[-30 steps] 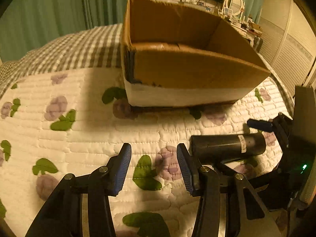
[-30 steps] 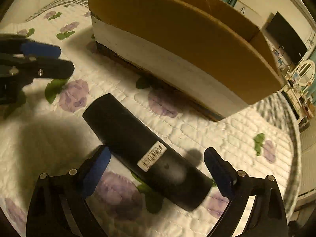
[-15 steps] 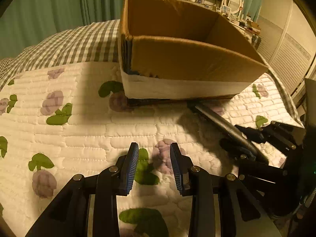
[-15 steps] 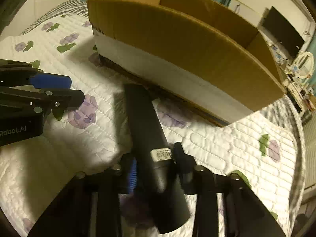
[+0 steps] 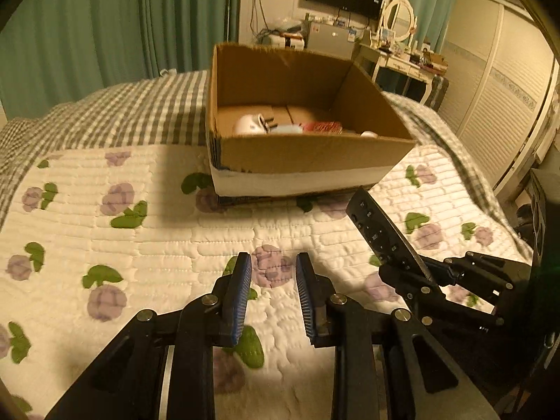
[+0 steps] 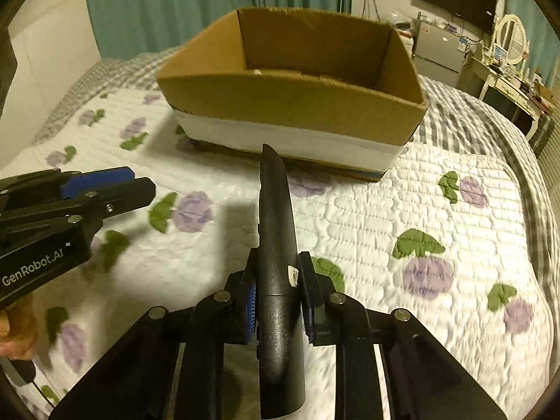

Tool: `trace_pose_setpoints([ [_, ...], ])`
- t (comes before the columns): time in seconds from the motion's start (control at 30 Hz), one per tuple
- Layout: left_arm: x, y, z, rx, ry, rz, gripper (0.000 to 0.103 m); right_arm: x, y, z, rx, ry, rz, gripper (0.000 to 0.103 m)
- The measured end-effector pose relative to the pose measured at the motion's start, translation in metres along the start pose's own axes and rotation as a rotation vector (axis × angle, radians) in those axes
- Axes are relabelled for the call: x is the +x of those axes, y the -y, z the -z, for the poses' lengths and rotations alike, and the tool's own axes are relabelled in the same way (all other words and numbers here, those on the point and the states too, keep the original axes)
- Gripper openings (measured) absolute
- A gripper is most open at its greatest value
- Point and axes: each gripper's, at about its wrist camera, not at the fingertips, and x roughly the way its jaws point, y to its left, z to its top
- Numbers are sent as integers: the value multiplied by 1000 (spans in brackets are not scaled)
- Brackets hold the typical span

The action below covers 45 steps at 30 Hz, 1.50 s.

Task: Organize rigid objects
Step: 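Lift and carry the remote with the right tool over the box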

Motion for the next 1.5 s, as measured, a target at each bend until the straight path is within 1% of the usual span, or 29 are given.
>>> trace_pose_setpoints([
  [0.13,-28,5,1,0,40,1,27,-30,-8,1,23,68,21,19],
  [0.2,-44,8,2,2,69,-4,27,-50,-11,0,37,104,20,19],
  [0.3,-65,12,1,4,101,-3,27,-82,-17,0,38,161,45,19],
  [0.4,-90,18,-1,18,146,-4,27,-111,-22,0,41,213,51,19],
  [0.6,-146,30,-7,18,272,0,27,-171,-24,1,49,322,60,19],
  [0.83,-186,32,-25,23,394,2,27,-229,-27,-7,58,453,79,19],
  [0.97,-208,28,-37,17,470,0,27,-254,-30,-15,55,502,76,19],
  [1.13,-225,24,-53,21,534,-4,27,-282,-35,-30,51,580,75,19],
  [1.27,-228,21,-70,37,571,-7,27,-294,-40,-49,40,634,80,19],
  [1.4,-217,22,-87,59,590,-14,27,-292,-44,-70,17,672,112,19],
  [1.5,-210,23,-94,65,604,-12,27,-283,-44,-86,10,671,112,19],
])
